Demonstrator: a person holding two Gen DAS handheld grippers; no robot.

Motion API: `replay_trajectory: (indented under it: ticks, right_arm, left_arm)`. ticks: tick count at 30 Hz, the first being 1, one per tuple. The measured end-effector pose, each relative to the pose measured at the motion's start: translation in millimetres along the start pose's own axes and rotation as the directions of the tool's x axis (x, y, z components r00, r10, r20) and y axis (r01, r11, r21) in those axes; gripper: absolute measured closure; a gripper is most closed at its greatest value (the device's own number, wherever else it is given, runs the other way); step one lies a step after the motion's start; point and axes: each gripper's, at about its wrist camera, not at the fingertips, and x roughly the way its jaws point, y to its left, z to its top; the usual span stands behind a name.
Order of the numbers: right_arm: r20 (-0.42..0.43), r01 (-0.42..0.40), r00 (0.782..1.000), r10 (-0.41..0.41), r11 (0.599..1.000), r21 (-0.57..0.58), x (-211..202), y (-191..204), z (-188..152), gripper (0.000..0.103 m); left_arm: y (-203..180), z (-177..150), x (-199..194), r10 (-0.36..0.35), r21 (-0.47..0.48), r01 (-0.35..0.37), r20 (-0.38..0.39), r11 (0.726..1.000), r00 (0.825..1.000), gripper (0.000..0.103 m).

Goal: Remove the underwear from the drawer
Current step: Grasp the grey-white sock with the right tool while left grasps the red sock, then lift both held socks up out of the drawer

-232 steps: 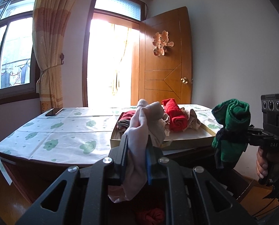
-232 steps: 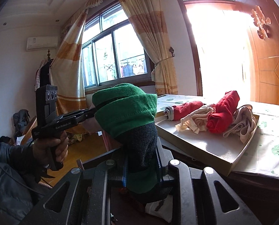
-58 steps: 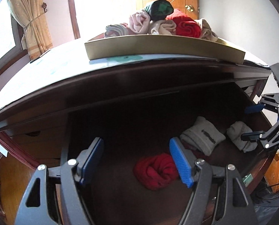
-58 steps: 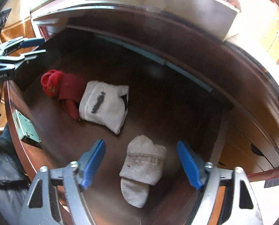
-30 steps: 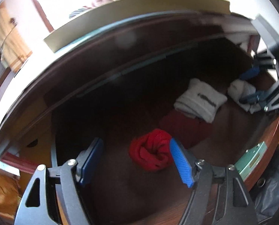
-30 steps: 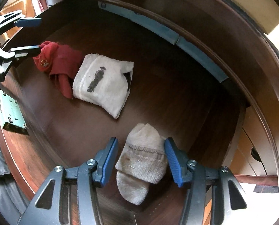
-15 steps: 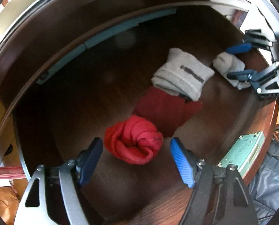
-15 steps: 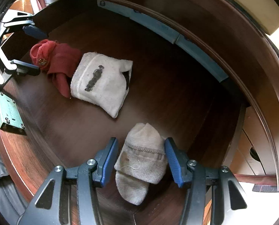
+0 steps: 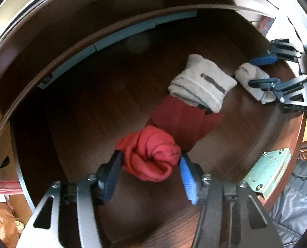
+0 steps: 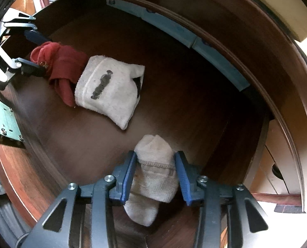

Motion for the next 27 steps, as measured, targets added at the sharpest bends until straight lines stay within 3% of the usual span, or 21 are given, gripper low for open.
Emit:
replay_trajectory:
  ticks: [8, 18, 27]
  right_arm:
    - [-0.001, -0.012, 1.000, 0.012, 1.000, -0.006, 4, 0, 1, 0.065]
    - [0.001, -0.035, 0.999, 0.035, 0.999, -0.007, 0, -3, 0, 0.065]
    - [0.034, -0.073, 0.997, 0.073, 0.997, -0.014, -7, -10, -1, 0.067]
  left_arm:
    - [6, -12, -5, -0.003, -0.017, 0.004, 0.037, 1.000, 0.999, 0.067]
    - [8, -16, -13, -0.019, -0.009, 0.019, 0.055, 1.000, 0.998, 0.068]
    - [9, -21, -25, 0.012, -0.015, -0.010, 0.099, 1.000, 0.995, 0.075]
